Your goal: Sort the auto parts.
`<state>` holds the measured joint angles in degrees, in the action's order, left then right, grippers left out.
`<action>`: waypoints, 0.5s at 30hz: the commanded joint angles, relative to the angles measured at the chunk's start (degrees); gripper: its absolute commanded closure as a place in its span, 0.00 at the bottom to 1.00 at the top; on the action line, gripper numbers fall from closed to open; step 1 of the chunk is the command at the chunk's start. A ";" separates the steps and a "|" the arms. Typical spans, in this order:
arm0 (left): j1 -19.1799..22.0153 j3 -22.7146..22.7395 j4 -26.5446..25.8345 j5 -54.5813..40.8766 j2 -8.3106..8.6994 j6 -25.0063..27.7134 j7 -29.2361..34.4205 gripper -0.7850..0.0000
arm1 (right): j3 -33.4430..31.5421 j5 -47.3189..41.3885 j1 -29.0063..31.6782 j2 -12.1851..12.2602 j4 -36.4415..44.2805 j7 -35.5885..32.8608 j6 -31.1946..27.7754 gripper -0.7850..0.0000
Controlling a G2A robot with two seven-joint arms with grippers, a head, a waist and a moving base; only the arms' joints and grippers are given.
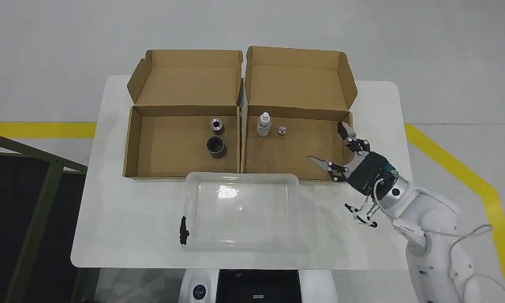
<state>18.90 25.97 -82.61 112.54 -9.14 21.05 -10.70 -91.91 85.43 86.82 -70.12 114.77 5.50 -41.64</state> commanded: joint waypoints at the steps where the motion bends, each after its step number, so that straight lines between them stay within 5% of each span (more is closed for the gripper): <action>1: 0.00 0.00 0.00 0.00 0.00 0.00 0.00 0.00 | -0.92 -1.12 0.64 0.10 -0.48 0.79 0.70 0.27; 15: 0.00 0.00 0.00 0.00 0.00 0.00 0.00 0.00 | -6.92 -7.49 4.13 0.77 -3.68 4.28 3.95 0.15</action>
<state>18.90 25.97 -82.61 112.54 -9.14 21.05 -10.70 -98.62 78.31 90.85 -69.39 111.28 9.66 -37.75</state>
